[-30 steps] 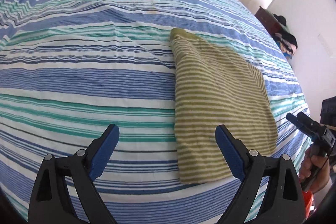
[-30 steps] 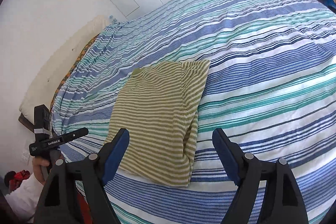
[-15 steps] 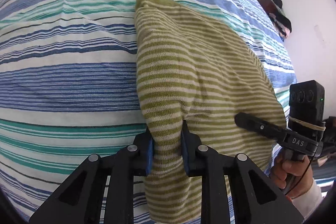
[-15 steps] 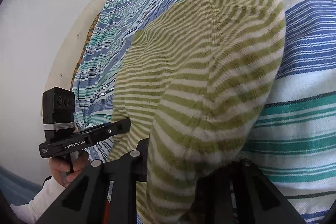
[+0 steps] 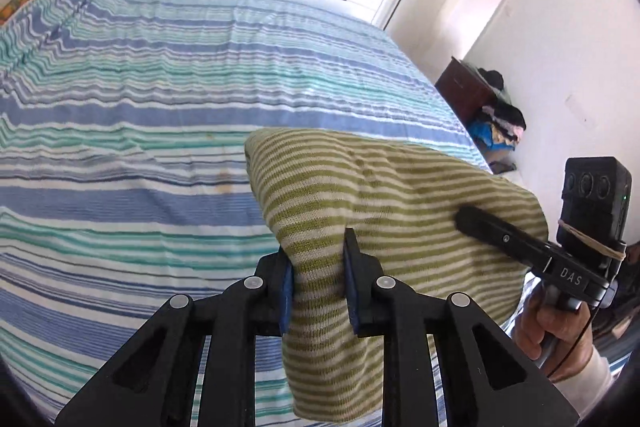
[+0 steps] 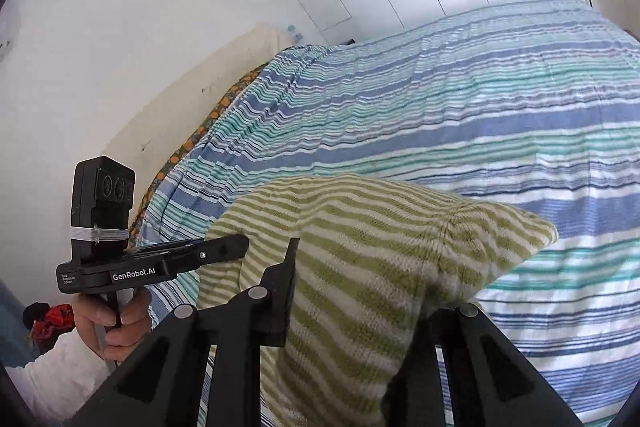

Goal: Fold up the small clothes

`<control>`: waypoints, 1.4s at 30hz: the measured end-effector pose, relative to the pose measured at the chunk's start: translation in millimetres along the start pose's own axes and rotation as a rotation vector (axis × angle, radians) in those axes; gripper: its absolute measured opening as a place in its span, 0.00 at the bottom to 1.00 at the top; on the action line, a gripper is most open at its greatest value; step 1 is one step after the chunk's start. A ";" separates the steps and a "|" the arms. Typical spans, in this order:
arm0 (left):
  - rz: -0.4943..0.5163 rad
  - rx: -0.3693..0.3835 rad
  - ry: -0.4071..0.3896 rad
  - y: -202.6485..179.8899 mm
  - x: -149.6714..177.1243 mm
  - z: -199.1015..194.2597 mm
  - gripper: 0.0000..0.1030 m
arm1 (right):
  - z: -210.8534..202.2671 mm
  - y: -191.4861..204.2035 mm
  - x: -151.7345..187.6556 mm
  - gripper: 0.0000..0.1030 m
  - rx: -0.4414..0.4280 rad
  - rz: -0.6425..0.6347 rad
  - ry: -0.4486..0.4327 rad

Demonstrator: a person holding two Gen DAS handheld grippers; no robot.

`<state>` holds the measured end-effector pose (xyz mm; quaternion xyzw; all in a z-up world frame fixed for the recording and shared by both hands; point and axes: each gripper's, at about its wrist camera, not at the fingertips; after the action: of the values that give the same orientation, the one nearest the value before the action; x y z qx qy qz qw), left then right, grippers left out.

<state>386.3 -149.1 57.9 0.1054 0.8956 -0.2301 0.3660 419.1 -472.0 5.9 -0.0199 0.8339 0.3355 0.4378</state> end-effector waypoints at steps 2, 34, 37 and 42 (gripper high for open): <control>-0.002 -0.017 -0.021 5.9 -9.4 0.5 0.21 | 4.5 8.1 -18.2 0.22 -0.012 -0.023 -0.023; 0.143 -0.522 0.071 -51.5 240.2 -183.9 0.97 | -149.4 168.5 199.1 0.97 0.608 -0.223 0.158; 0.126 -0.516 0.065 -50.4 242.5 -192.6 0.97 | -153.7 183.9 199.1 0.97 0.616 -0.251 0.149; 0.132 -0.525 0.043 -53.2 245.1 -202.5 0.97 | -155.9 195.8 201.5 0.97 0.633 -0.263 0.142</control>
<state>70.4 -91.4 29.9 0.0700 0.9233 0.0369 0.3757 119.3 -357.9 23.3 -0.0139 0.9152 -0.0011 0.4027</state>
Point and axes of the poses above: each gripper's, at about its wrist camera, not at the fingertips, and z roughly the way its jaws point, y to its left, x to its underside, and after that the axes turned 7 degrees about -y, right-handed
